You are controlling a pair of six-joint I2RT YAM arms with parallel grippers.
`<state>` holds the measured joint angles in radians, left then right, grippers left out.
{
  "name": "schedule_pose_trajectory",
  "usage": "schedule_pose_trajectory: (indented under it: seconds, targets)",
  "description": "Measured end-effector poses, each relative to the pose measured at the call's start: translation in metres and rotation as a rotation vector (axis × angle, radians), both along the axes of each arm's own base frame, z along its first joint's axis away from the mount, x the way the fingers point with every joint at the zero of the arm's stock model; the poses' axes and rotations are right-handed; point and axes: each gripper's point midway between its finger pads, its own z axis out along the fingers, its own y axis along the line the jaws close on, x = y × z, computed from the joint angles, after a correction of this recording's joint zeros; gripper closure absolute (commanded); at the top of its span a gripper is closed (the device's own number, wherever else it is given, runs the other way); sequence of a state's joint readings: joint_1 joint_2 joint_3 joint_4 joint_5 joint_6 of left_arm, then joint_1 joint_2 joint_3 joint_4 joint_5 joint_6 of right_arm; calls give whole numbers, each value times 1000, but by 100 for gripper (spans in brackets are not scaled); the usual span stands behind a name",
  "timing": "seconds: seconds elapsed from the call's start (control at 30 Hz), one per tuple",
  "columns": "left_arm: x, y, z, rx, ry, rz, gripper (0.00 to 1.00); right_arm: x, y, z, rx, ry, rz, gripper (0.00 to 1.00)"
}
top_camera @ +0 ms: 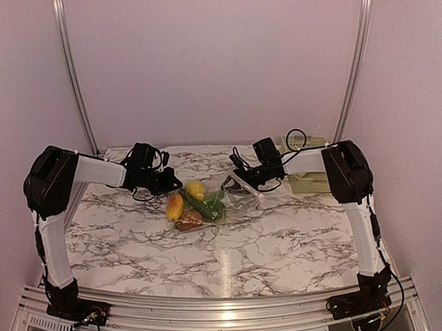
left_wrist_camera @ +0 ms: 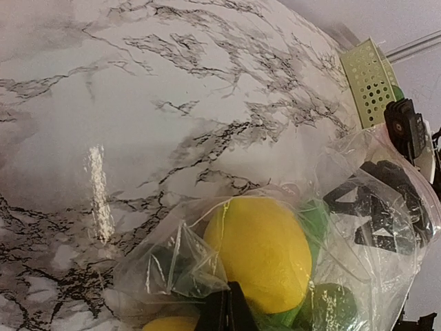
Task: Open the zip-top bag and remove the fake food
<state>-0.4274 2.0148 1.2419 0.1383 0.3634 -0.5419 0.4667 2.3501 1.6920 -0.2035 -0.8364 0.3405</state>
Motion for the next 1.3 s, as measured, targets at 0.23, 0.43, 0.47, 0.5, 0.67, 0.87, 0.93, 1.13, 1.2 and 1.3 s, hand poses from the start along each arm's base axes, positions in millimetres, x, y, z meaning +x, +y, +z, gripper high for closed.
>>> schedule_pose_trajectory:
  seconds: [0.23,0.43,0.47,0.5,0.67,0.87,0.93,1.13,1.2,1.3]
  targets:
    - [-20,-31,0,0,0,-70,100,-1,20,-5,-113,-56,4,32]
    - [-26,-39,0,2,-1,-87,100,-14,29,-13,-234,-152,64,34]
    - [-26,-39,0,4,-2,-86,100,-14,28,-14,-255,-170,74,35]
    - [-26,-38,-1,7,-3,-85,100,-15,27,-16,-282,-191,86,37]
    - [-25,-36,-2,18,-2,-80,100,-14,16,-16,-417,-299,104,44]
    - [-21,-30,-3,24,-4,-68,100,-32,-23,-16,-550,-328,159,49]
    - [-20,-28,-3,25,-4,-63,100,-42,-34,-17,-565,-323,191,48]
    - [-18,-23,-4,27,-6,-71,100,-66,-45,-7,-535,-380,298,46]
    - [-18,-23,-3,25,-6,-75,100,-63,-42,0,-515,-439,315,45]
    - [-19,-24,-3,23,-7,-85,100,-55,-36,6,-489,-536,336,42]
